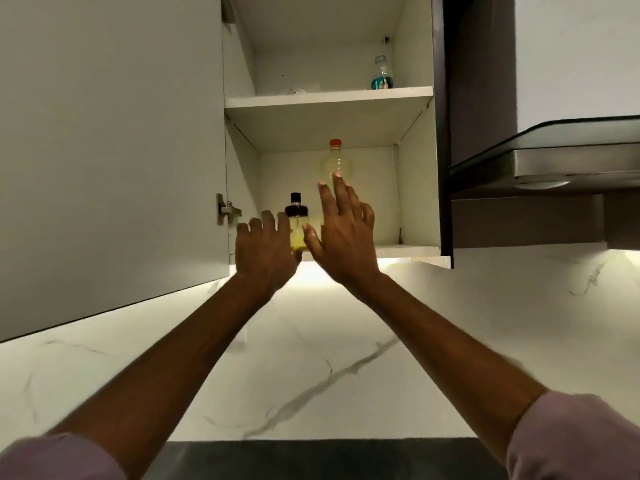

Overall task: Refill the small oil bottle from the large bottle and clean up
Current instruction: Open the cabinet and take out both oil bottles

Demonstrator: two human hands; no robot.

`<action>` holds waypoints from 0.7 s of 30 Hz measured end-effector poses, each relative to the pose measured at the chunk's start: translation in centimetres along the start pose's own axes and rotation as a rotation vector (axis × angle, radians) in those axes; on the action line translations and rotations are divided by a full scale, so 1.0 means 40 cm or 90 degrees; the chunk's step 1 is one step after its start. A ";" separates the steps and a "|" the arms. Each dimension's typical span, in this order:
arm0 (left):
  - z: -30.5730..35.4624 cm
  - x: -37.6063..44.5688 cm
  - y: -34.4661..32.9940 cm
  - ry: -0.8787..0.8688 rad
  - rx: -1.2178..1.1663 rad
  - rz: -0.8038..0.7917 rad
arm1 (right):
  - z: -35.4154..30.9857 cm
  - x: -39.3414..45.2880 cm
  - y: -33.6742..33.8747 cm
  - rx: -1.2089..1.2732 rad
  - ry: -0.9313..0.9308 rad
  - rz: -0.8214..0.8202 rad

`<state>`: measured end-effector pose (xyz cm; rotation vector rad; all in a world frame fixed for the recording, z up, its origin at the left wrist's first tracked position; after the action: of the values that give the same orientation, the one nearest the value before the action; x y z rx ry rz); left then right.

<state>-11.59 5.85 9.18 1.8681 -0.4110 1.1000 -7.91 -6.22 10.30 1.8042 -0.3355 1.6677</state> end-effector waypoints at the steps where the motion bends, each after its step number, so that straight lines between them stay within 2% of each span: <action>1: 0.001 0.030 -0.020 0.029 -0.021 -0.025 | 0.038 0.019 -0.030 0.005 -0.017 -0.007; 6: -0.034 0.147 -0.178 0.184 -0.336 -0.133 | 0.214 0.108 -0.148 0.111 -0.145 0.004; 10: -0.045 0.220 -0.307 0.249 -0.485 -0.200 | 0.319 0.170 -0.244 0.221 -0.240 -0.040; 15: -0.053 0.298 -0.404 0.289 -0.545 -0.191 | 0.390 0.247 -0.319 0.361 -0.341 -0.086; 21: -0.029 0.351 -0.488 0.266 -0.642 -0.220 | 0.390 0.337 -0.385 0.434 -0.370 -0.109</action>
<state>8.23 19.43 10.57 0.7586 -0.2946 0.7816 15.67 -0.88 19.17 2.7295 0.1802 1.1745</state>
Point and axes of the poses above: each hand's wrist, its own x-axis towards the middle knuckle, its own y-axis out of the back of the hand, z = x × y, the point moved 7 cm from there along x, towards the middle knuckle, and after that the axes turned 3 degrees about -z, right-handed, at the moved point
